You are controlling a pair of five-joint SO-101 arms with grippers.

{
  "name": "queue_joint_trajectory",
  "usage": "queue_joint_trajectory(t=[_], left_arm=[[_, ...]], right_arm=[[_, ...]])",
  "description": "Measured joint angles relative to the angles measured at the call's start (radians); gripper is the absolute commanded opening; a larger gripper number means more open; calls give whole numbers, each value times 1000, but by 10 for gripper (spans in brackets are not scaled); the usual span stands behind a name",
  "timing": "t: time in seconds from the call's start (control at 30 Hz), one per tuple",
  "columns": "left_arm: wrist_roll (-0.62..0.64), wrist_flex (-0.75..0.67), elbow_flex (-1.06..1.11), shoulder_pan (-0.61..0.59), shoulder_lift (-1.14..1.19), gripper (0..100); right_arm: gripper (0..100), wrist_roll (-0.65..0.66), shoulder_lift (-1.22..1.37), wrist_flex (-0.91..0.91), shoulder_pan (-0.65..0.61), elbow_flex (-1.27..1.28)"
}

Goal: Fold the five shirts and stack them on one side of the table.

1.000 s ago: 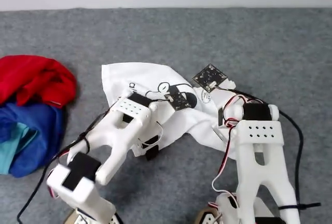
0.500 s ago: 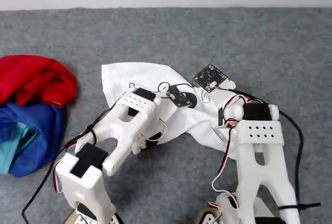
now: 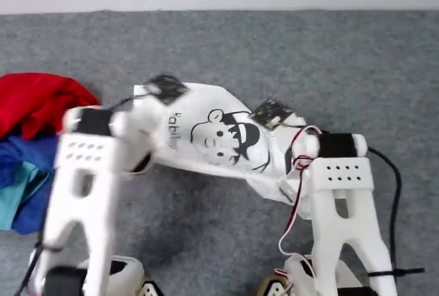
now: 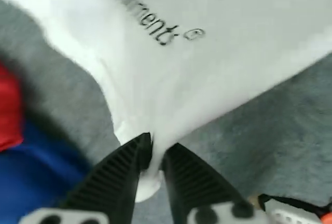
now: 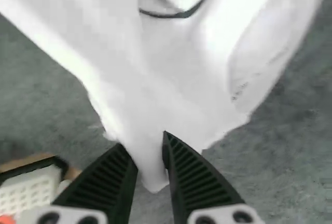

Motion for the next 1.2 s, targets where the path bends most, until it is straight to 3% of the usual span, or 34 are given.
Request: queue_joint_trajectory(t=[0.17,0.33,0.5,0.87,1.1,1.2], left_arm=[[-84,38,2,-226,-123,14],[-124,40,2,-365,-144,14],[-126,38,8,-391,-146,14],[-98,-133,178,-394,-150,14],[-35,-170,192,-394,-150,14],[-28,-170,192,-394,-150,14]], right_arm=[[256,-86,0,126,-81,2],[260,-143,0,207,-114,-35],[260,-149,-17,207,-150,-52],[259,-204,-18,193,-525,-23],[250,-206,-18,-87,-583,224],[169,-206,-18,-241,-585,321]])
